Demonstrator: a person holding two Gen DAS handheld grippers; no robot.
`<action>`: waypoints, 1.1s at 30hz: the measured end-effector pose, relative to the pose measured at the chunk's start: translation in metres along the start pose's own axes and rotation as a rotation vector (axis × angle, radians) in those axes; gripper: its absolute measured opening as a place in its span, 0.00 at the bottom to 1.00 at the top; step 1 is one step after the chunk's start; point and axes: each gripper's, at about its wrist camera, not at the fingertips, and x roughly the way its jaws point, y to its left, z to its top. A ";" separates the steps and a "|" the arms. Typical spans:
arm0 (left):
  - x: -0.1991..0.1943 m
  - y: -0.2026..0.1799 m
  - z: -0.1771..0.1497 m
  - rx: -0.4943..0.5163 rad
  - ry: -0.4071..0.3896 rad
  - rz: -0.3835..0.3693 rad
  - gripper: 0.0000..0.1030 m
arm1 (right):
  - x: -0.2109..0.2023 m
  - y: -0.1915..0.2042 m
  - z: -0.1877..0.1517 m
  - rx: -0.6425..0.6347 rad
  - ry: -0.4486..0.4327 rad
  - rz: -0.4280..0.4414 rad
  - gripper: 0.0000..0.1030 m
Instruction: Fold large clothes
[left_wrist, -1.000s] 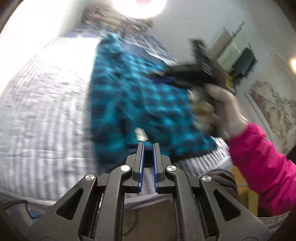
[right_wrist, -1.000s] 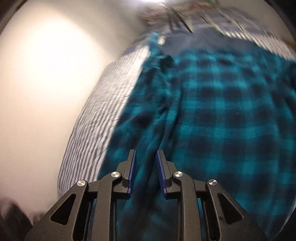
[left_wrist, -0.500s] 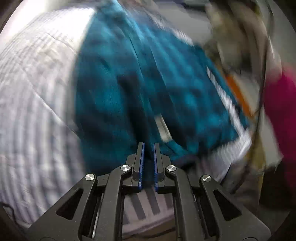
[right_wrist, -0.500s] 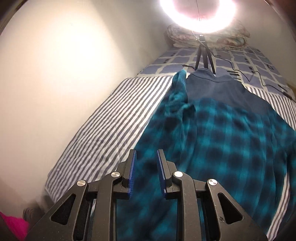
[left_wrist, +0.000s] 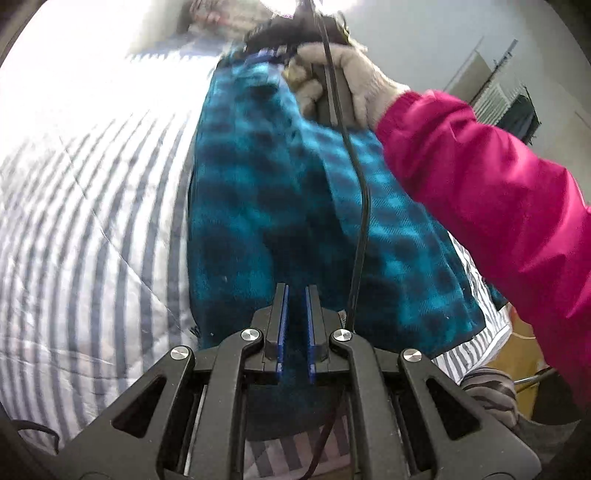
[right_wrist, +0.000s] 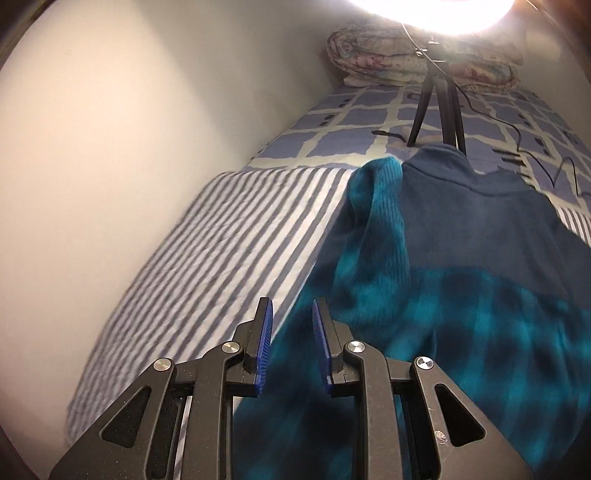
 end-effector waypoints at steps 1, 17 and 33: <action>0.005 0.002 0.001 -0.010 0.012 -0.005 0.05 | 0.006 -0.005 0.002 0.003 -0.002 -0.024 0.21; -0.023 0.025 0.006 -0.043 -0.041 0.014 0.05 | -0.064 -0.049 -0.018 0.229 -0.033 -0.046 0.18; -0.032 0.025 -0.005 -0.085 -0.041 -0.032 0.05 | -0.310 0.046 -0.169 0.090 -0.100 -0.007 0.23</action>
